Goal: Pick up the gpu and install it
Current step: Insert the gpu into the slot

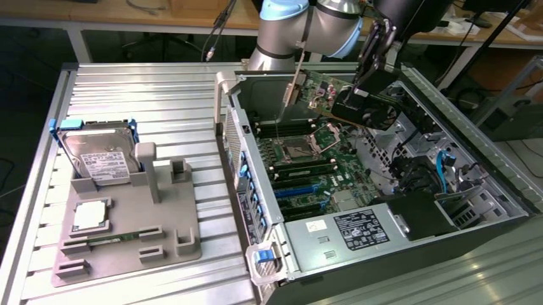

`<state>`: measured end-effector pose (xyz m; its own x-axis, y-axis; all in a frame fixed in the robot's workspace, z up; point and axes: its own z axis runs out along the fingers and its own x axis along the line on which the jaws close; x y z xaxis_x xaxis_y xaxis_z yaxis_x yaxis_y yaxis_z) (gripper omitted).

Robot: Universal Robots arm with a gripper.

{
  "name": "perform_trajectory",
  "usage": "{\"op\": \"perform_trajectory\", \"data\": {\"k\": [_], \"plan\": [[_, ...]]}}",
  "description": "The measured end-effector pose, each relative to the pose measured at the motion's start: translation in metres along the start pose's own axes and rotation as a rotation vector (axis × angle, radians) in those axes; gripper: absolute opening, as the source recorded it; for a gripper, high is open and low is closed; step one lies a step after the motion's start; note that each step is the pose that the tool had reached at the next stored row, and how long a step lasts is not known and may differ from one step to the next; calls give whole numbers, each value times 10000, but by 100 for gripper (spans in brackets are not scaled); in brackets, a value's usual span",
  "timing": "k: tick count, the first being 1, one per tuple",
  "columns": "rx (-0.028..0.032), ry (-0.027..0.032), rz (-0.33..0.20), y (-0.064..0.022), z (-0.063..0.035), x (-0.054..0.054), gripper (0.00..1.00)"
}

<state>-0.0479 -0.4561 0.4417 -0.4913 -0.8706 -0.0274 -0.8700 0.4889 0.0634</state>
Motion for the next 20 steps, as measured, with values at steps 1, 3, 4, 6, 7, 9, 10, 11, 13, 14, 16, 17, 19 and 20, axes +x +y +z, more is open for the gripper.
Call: {"op": "perform_trajectory", "data": {"k": [1,3,4,6,7,9,10,11,13,14,16,17,19,20], "plan": [[-1,2,-27,0,0,0,27],[-2,5,-74,0,0,0,27],[-2,6,-91,0,0,0,27],[-4,9,-136,0,0,0,27],[-4,11,-158,0,0,0,27],[-5,13,-202,0,0,0,27],[-6,15,-224,0,0,0,27],[-7,16,-246,0,0,0,27],[-8,20,-302,0,0,0,27],[-9,21,-334,-1,0,0,27],[-11,26,-398,0,0,0,27],[-12,28,-435,-1,0,0,27],[-13,31,-478,-1,0,0,27],[-14,32,-496,-1,0,0,27]]}}
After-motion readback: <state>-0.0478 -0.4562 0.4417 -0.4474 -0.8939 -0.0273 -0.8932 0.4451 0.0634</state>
